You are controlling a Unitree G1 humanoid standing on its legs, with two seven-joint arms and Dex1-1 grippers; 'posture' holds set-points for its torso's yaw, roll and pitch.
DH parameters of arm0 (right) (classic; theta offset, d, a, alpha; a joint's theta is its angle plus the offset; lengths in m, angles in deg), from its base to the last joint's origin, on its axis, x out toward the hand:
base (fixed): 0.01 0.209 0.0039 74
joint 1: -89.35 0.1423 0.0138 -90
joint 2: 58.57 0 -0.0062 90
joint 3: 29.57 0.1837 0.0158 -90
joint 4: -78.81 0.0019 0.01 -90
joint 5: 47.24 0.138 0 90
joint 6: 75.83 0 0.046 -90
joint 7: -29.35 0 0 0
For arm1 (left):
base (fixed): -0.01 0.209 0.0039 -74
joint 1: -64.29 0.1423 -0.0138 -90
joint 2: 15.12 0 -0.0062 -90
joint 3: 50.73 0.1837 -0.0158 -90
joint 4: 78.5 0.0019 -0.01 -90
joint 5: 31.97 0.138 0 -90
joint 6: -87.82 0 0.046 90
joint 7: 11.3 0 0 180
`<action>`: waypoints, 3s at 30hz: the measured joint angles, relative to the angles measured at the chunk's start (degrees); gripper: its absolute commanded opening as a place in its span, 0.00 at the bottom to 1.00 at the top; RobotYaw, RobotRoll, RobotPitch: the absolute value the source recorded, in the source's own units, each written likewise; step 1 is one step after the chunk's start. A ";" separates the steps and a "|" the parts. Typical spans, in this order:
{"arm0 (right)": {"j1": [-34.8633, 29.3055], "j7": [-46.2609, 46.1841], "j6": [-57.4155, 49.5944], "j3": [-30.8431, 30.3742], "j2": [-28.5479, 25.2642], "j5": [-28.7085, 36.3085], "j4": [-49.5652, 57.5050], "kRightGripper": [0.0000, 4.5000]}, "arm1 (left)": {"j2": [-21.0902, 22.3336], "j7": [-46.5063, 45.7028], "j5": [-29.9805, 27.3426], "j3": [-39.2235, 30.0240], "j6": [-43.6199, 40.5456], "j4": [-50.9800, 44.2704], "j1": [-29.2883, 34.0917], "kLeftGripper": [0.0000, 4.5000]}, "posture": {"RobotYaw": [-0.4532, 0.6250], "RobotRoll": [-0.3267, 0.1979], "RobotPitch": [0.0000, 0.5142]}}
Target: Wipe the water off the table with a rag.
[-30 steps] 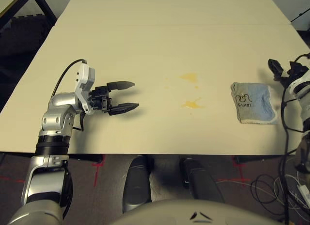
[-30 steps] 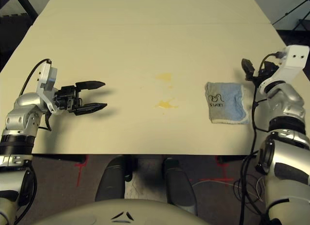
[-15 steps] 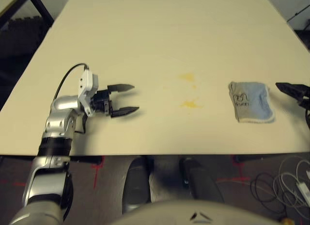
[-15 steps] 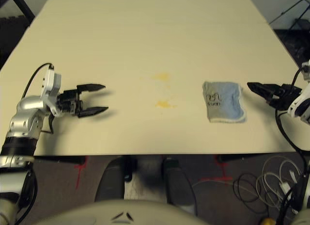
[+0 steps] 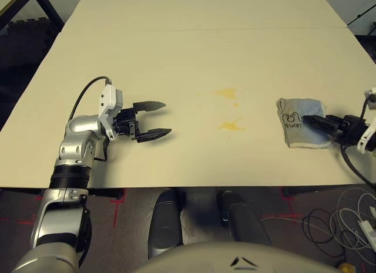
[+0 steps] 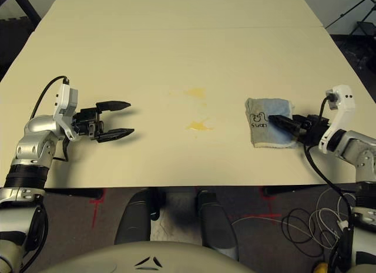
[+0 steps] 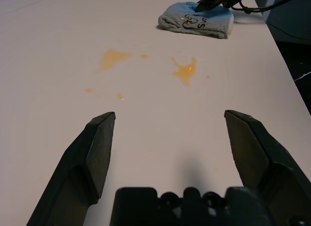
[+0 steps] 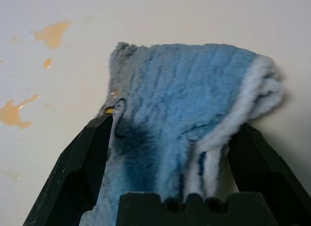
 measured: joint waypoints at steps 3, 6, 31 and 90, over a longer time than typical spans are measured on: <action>-0.10 -0.60 -0.19 -0.19 0.98 -0.04 1.22 0.99 | 0.00 -0.12 0.00 0.00 0.19 0.00 0.00 1.00 | 0.50 0.62 0.40; -0.04 -0.72 0.04 -0.61 1.02 -0.76 1.05 0.96 | 0.00 -0.19 0.00 0.00 0.49 0.00 0.08 1.00 | 0.50 0.62 0.40; 8.19 2.41 -11.25 7.44 -2.59 12.87 -2.18 0.00 | -0.01 -0.53 0.63 0.10 2.99 2.23 0.43 1.00 | 0.50 0.62 0.38; 7.88 3.96 -14.61 -15.09 -2.57 6.99 4.90 0.00 | 0.52 -0.62 1.75 1.37 5.51 4.24 -0.60 1.00 | 0.50 0.62 0.42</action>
